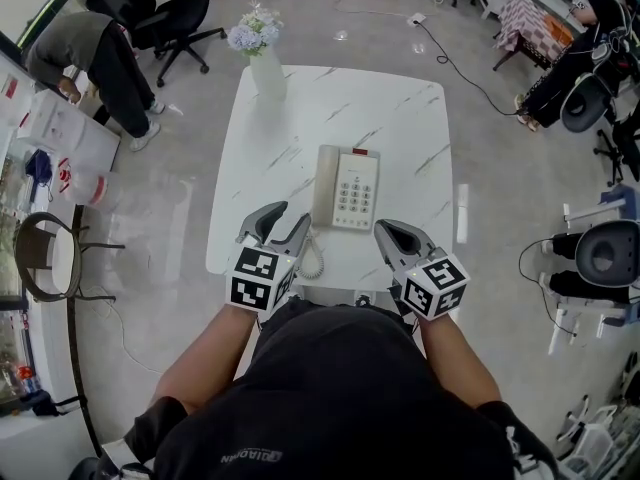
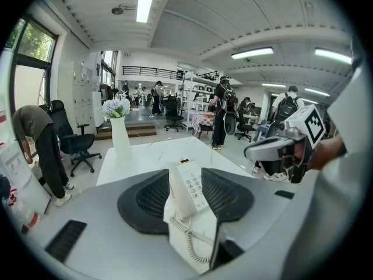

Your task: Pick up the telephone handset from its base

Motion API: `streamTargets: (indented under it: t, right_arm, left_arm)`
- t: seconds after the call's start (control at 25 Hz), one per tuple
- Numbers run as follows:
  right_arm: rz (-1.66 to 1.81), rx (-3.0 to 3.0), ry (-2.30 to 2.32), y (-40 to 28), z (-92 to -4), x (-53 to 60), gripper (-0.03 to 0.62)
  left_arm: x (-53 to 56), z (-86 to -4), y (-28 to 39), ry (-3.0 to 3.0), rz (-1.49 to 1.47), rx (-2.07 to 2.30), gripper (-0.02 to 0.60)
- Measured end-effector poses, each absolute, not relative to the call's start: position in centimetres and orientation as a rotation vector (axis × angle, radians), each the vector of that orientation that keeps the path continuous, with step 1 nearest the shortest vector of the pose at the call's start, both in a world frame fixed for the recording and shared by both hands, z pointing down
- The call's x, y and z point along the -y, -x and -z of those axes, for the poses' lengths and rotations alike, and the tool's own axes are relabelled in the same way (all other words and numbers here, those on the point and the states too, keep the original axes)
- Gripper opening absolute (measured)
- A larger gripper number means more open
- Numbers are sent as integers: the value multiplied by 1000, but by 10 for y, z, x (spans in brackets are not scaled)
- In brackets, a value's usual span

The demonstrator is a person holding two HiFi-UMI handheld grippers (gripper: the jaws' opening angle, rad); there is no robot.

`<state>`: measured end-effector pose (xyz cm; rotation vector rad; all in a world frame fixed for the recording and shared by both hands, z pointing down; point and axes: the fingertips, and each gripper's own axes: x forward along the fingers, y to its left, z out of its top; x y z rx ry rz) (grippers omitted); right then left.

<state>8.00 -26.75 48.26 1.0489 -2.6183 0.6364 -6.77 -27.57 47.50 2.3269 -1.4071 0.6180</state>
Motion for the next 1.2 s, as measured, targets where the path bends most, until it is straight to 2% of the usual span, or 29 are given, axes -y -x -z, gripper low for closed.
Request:
streamTargets:
  t: [0.52, 1.0, 1.2]
  right_arm:
    - [-635, 2609, -1076, -88, -484, 269, 2]
    - [-642, 2583, -1164, -127, -485, 272, 2]
    - [-651, 2567, -1206, -145, -485, 273, 2]
  left_arm:
    - [289, -490, 67, -2275, -591, 1402, 178]
    - [353, -565, 37, -2127, -715, 1373, 179]
    - [374, -602, 30, -2030, -821, 1380, 201]
